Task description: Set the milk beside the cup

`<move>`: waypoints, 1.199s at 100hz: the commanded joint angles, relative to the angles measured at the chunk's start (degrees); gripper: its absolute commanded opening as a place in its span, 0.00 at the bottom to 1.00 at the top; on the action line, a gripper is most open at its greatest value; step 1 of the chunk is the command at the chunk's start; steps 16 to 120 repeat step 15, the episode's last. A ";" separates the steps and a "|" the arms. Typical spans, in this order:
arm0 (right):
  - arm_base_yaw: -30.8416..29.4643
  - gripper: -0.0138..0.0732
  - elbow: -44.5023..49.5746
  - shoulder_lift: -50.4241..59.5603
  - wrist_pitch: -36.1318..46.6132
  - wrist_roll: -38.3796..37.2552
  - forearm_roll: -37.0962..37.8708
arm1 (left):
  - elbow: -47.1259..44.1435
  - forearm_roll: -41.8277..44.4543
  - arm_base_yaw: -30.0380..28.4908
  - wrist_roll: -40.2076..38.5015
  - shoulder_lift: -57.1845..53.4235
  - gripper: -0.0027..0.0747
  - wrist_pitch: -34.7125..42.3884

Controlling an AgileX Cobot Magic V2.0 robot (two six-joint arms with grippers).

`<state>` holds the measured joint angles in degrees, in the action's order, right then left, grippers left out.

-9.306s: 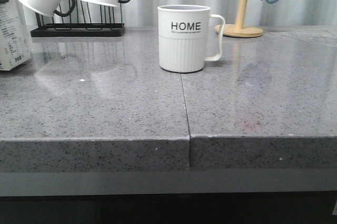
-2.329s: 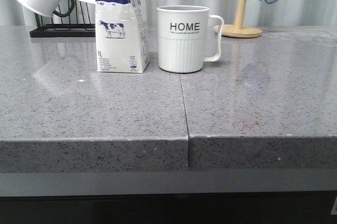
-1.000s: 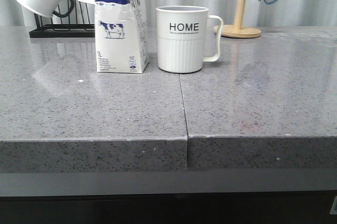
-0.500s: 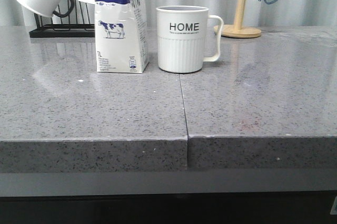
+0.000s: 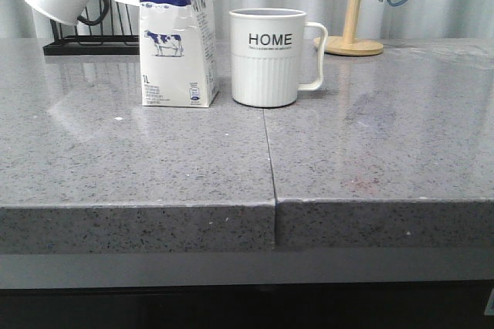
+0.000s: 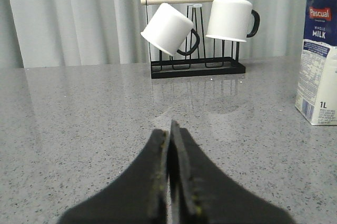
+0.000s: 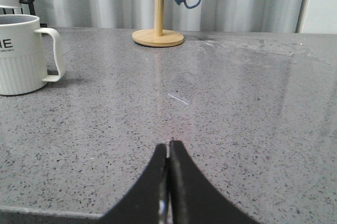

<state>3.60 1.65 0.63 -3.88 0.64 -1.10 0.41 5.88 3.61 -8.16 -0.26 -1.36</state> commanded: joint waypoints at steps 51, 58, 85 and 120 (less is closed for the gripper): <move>-0.08 0.08 -1.14 1.08 4.44 0.62 -0.03 | -2.93 -0.11 -0.16 -0.41 -1.83 0.01 4.49; -0.08 0.08 -1.14 1.08 4.44 0.62 -0.03 | -2.93 -0.11 -0.16 -0.41 -1.83 0.01 4.49; -0.08 0.08 -1.14 1.08 4.44 0.62 -0.03 | -2.93 -0.11 -0.16 -0.41 -1.83 0.01 4.49; -0.08 0.08 -1.14 1.08 4.44 0.62 -0.03 | -2.93 -0.11 -0.16 -0.41 -1.83 0.01 4.49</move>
